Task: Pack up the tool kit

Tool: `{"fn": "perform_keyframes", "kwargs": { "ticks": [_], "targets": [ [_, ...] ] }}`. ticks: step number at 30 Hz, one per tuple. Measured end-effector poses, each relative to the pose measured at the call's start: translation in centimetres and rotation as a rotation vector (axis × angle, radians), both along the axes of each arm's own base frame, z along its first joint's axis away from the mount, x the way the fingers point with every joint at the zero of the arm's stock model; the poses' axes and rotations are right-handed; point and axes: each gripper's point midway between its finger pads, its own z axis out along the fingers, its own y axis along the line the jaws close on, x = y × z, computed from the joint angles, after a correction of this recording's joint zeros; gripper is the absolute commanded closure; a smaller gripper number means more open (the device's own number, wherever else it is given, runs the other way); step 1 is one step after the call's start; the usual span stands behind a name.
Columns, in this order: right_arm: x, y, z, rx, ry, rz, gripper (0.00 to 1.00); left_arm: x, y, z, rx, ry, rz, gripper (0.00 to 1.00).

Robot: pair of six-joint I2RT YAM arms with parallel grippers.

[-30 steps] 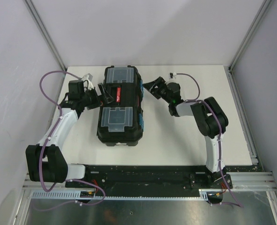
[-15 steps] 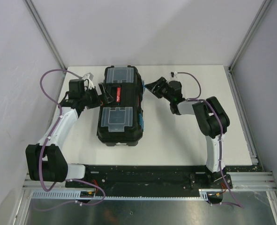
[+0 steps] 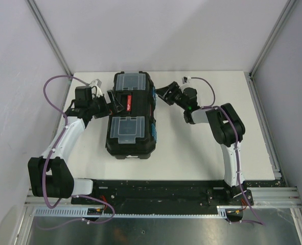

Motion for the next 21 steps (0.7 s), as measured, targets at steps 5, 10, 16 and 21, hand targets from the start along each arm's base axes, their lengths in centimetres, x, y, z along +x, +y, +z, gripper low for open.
{"fn": "perform_keyframes", "kwargs": {
  "ticks": [5, 10, 16, 21],
  "targets": [
    [-0.9, 1.8, 0.3, 0.053, -0.034, 0.068, 0.23, 0.0, 0.0, 0.0, 0.0, 0.0, -0.001, 0.01],
    [-0.9, 1.9, -0.5, 0.151, -0.014, 0.08, 0.2, 0.0, 0.0, 0.0, -0.001, 0.001, -0.001, 0.0],
    [-0.8, 1.9, -0.6, 0.209, -0.012, 0.076, 0.16, 0.0, 0.0, 0.0, -0.001, 0.001, -0.001, 0.01],
    [-0.8, 1.9, -0.8, 0.213, -0.005, 0.074, 0.06, 0.0, 0.0, 0.0, -0.002, 0.001, -0.001, 0.0]
  ]
}}
